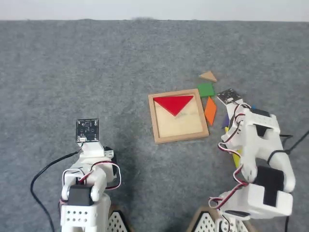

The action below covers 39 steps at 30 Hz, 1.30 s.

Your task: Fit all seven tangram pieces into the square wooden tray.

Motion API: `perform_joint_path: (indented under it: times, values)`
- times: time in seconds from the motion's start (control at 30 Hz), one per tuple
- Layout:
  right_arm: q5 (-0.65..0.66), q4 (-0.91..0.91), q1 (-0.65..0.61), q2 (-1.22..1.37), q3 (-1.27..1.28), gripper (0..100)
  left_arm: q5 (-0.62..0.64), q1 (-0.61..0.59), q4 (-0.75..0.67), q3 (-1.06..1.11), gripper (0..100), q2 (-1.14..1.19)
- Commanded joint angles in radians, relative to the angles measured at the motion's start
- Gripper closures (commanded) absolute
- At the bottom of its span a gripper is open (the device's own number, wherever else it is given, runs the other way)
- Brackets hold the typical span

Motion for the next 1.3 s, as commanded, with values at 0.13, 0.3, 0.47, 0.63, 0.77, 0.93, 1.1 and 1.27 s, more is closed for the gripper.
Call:
perform_joint_path:
  times: [0.13, 0.3, 0.47, 0.63, 0.77, 0.93, 1.1, 1.27]
  values:
    - [-0.175, -0.004, 0.041, 0.010, -0.046, 78.5, -0.011, -0.006, 0.002, -0.012, 99, -0.020]
    - [-0.253, -0.004, 0.041, 0.010, -0.054, 77.9, -0.011, -0.006, 0.002, -0.012, 99, -0.020]
    - [-0.311, -0.004, 0.128, -0.027, -0.077, 77.8, -0.011, -0.006, 0.002, -0.012, 99, -0.020]
    - [-0.397, -0.005, 0.163, -0.140, -0.017, 69.1, -0.011, -0.006, 0.002, -0.012, 99, -0.020]
    - [-0.410, -0.062, 0.156, -0.153, 0.043, 68.0, -0.011, -0.006, 0.002, -0.012, 99, -0.020]
    - [-0.453, -0.050, 0.220, -0.153, 0.075, 68.1, -0.011, -0.006, 0.002, -0.012, 99, -0.020]
    - [-0.551, -0.018, 0.188, -0.153, 0.084, 68.1, -0.011, -0.006, 0.002, -0.012, 99, -0.020]
    - [-0.563, -0.019, 0.186, -0.153, 0.081, 68.1, -0.011, -0.006, 0.002, -0.012, 99, -0.020]
